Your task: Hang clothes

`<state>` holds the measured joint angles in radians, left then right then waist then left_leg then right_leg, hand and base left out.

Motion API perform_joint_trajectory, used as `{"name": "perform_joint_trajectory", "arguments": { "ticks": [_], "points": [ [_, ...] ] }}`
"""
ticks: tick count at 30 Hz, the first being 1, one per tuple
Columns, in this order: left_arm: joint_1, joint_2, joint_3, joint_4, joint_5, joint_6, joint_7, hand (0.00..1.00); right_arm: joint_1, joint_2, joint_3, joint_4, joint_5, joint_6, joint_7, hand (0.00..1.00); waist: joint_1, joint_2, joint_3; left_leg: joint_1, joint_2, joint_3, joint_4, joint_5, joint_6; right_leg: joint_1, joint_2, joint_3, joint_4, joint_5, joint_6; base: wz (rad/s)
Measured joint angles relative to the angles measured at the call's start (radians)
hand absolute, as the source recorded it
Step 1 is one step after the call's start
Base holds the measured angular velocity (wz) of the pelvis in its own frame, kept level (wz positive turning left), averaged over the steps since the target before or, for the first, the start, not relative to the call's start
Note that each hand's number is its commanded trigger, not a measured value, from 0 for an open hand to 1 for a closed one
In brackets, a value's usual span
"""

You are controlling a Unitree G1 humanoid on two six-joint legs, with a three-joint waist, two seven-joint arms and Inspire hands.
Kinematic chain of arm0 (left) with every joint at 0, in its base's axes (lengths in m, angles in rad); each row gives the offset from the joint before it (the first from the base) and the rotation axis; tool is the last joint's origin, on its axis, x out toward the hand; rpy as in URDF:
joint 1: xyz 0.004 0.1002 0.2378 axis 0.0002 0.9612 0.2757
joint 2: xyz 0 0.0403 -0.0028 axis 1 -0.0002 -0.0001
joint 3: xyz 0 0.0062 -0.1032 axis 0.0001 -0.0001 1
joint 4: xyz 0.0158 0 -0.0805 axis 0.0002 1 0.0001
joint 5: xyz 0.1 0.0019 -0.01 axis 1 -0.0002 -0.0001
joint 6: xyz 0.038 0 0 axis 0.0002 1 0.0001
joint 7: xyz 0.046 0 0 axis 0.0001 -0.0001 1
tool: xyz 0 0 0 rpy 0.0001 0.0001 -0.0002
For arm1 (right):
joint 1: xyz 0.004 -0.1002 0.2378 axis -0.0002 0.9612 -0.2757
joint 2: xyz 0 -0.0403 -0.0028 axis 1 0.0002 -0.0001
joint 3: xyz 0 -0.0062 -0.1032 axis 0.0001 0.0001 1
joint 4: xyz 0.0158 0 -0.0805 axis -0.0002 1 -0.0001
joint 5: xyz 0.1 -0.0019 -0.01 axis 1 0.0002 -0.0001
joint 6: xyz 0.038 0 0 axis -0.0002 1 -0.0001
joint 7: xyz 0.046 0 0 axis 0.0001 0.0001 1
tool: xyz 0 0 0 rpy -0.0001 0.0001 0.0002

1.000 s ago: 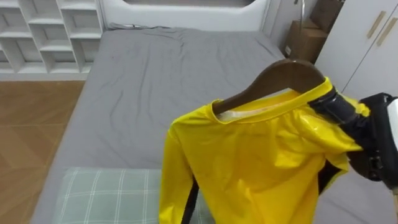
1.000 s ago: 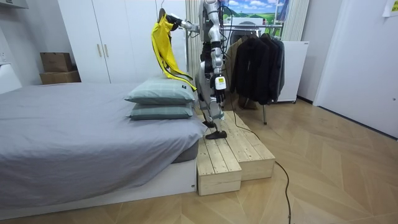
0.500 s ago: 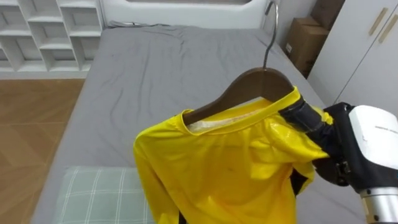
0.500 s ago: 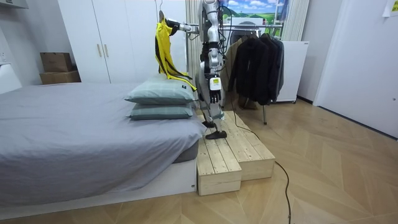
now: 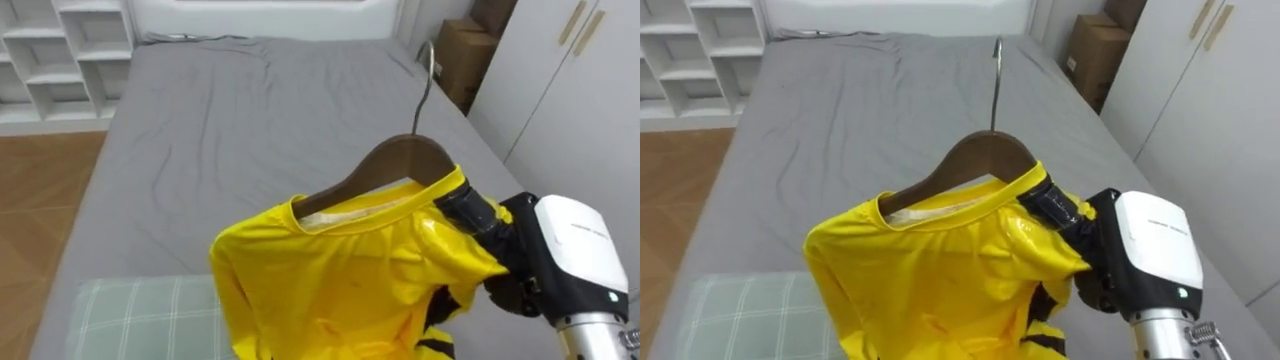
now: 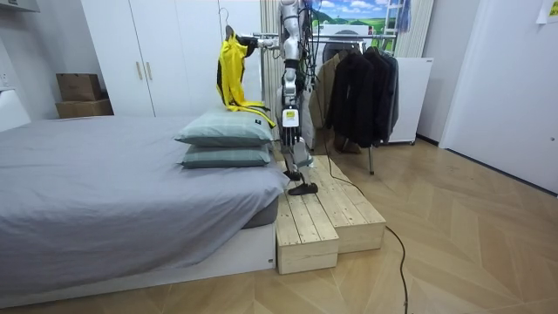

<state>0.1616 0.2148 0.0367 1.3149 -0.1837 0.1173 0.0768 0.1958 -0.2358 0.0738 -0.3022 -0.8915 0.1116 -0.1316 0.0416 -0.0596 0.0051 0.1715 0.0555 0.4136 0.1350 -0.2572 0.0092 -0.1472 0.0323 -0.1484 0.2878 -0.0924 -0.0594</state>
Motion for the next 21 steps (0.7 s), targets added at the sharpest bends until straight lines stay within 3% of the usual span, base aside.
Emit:
{"name": "perform_joint_trajectory", "arguments": {
  "ticks": [1,3,4,5,6,7,8,10,11,12,13,14,15,16,17,18,19,20,21],
  "points": [
    [0.003,0.003,0.0,0.0,0.0,0.007,0.011,0.0,-0.007,0.002,0.0,0.005,-0.013,0.001,0.0,1.0,0.017,-0.002,0.0012,0.011,0.002,0.065,0.001,-0.004,-0.004,-0.013,-0.004,-0.093,-0.001,0.015,-0.026,-1.46],
    [0.007,0.0,-0.002,-0.001,0.001,0.02,0.03,0.0,-0.02,0.007,0.002,0.019,-0.037,0.014,0.0,1.0,0.023,-0.001,0.0057,0.028,0.007,0.152,-0.001,-0.022,-0.012,-0.012,-0.004,-0.207,-0.016,0.028,-0.047,-1.36],
    [0.005,-0.001,-0.003,0.0,0.004,0.035,0.034,0.0,-0.018,0.009,0.002,0.023,-0.038,0.022,0.0,1.0,0.018,0.013,0.0081,0.035,0.024,0.201,0.003,-0.047,-0.016,-0.016,0.001,-0.218,0.012,0.012,-0.03,-1.02],
    [0.004,0.0,-0.004,0.0,0.012,0.041,0.037,0.0,-0.013,0.009,0.0,0.026,-0.038,0.025,-0.001,1.0,0.016,0.014,0.008,0.043,0.025,0.226,0.006,-0.051,-0.021,-0.022,-0.016,-0.231,0.061,-0.016,-0.02,-0.81],
    [-0.005,0.0,-0.004,-0.005,0.033,0.048,0.042,0.0,-0.007,0.008,-0.007,0.028,-0.038,0.03,-0.001,1.0,0.012,0.013,0.0079,0.058,0.023,0.275,0.015,-0.062,-0.031,-0.021,-0.067,-0.252,0.144,-0.076,-0.02,-0.91],
    [-0.007,0.003,-0.002,-0.01,0.042,0.056,0.048,0.0,-0.009,0.008,-0.01,0.029,-0.036,0.031,-0.003,1.0,0.008,0.01,0.0074,0.065,0.022,0.308,0.039,-0.074,-0.04,-0.015,-0.096,-0.261,0.169,-0.115,-0.014,-0.88],
    [-0.01,0.006,-0.001,-0.012,0.049,0.063,0.05,0.0,-0.009,0.008,-0.009,0.029,-0.028,0.03,-0.005,1.0,0.004,0.003,0.0056,0.066,0.026,0.322,0.053,-0.077,-0.045,-0.017,-0.095,-0.269,0.17,-0.116,-0.033,-0.65],
    [-0.017,0.014,0.0,-0.011,0.096,0.089,0.067,0.0,-0.009,0.005,-0.008,0.032,-0.008,0.028,-0.007,1.0,-0.041,-0.001,0.0044,0.068,0.064,0.348,0.14,-0.095,-0.065,-0.017,-0.065,-0.251,0.157,-0.123,-0.048,-0.43],
    [-0.013,0.017,0.001,-0.011,0.115,0.096,0.071,0.0,-0.009,0.005,-0.009,0.037,-0.007,0.025,-0.008,1.0,-0.041,-0.006,0.0029,0.064,0.076,0.362,0.178,-0.095,-0.065,-0.016,-0.051,-0.234,0.151,-0.122,-0.053,-0.77],
    [-0.001,0.024,0.001,-0.008,0.144,0.119,0.075,0.0,-0.013,0.004,-0.009,0.059,-0.001,0.008,-0.011,1.0,-0.04,-0.011,0.0018,0.042,0.111,0.369,0.296,-0.094,-0.065,-0.007,-0.031,-0.204,0.135,-0.117,-0.064,-1.03],
    [0.015,0.027,-0.002,-0.005,0.158,0.142,0.081,0.0,-0.019,0.002,-0.009,0.083,0.008,-0.002,-0.017,1.0,-0.04,-0.011,0.0033,0.01,0.161,0.331,0.437,-0.084,-0.063,0.008,-0.012,-0.167,0.123,-0.115,-0.074,-1.04],
    [0.023,0.026,-0.002,0.001,0.158,0.15,0.083,0.0,-0.02,0.002,-0.009,0.098,0.011,-0.004,-0.023,1.0,-0.04,-0.012,0.0048,-0.007,0.181,0.308,0.506,-0.069,-0.06,0.018,-0.006,-0.148,0.122,-0.116,-0.078,-1.0],
    [0.035,0.026,-0.004,0.014,0.157,0.166,0.083,0.0,-0.02,0.003,-0.006,0.121,0.019,0.0,-0.028,1.0,-0.041,-0.014,0.0072,-0.044,0.205,0.259,0.625,-0.011,-0.054,0.036,0.008,-0.095,0.122,-0.119,-0.082,-0.97],
    [0.036,0.021,-0.013,0.024,0.156,0.179,0.081,0.0,-0.02,0.004,-0.006,0.135,0.027,0.004,-0.031,1.0,-0.041,-0.022,0.0092,-0.084,0.211,0.203,0.68,0.011,-0.041,0.046,0.013,-0.045,0.124,-0.119,-0.084,-0.91],
    [0.033,0.019,-0.022,0.024,0.157,0.185,0.079,0.0,-0.021,0.005,-0.006,0.135,0.027,0.01,-0.033,1.0,-0.044,-0.02,0.0099,-0.1,0.202,0.178,0.673,-0.005,-0.031,0.042,0.016,-0.025,0.125,-0.119,-0.085,-0.79],
    [0.02,0.02,-0.021,0.023,0.162,0.191,0.076,0.0,-0.021,0.008,-0.007,0.135,0.029,0.015,-0.041,1.0,-0.042,-0.018,0.0108,-0.128,0.181,0.141,0.64,-0.039,-0.037,0.022,0.024,0.012,0.123,-0.111,-0.088,-0.8],
    [0.006,0.021,-0.017,0.022,0.18,0.2,0.072,0.0,-0.022,0.008,-0.005,0.135,0.044,0.017,-0.042,1.0,-0.027,-0.019,0.0112,-0.143,0.149,0.092,0.584,-0.066,-0.042,0.0,0.039,0.063,0.117,-0.093,-0.091,-0.86],
    [0.003,0.02,-0.016,0.022,0.18,0.207,0.072,0.0,-0.021,0.008,0.001,0.136,0.052,0.02,-0.042,1.0,-0.021,-0.019,0.0112,-0.145,0.132,0.062,0.547,-0.072,-0.043,-0.005,0.046,0.087,0.105,-0.082,-0.092,-1.09],
    [0.003,0.015,-0.015,0.021,0.179,0.227,0.072,0.0,-0.021,0.008,0.022,0.135,0.062,0.021,-0.042,1.0,-0.007,-0.019,0.0108,-0.144,0.097,-0.004,0.467,-0.08,-0.038,-0.013,0.061,0.148,0.078,-0.059,-0.088,-1.16]
  ]
}}
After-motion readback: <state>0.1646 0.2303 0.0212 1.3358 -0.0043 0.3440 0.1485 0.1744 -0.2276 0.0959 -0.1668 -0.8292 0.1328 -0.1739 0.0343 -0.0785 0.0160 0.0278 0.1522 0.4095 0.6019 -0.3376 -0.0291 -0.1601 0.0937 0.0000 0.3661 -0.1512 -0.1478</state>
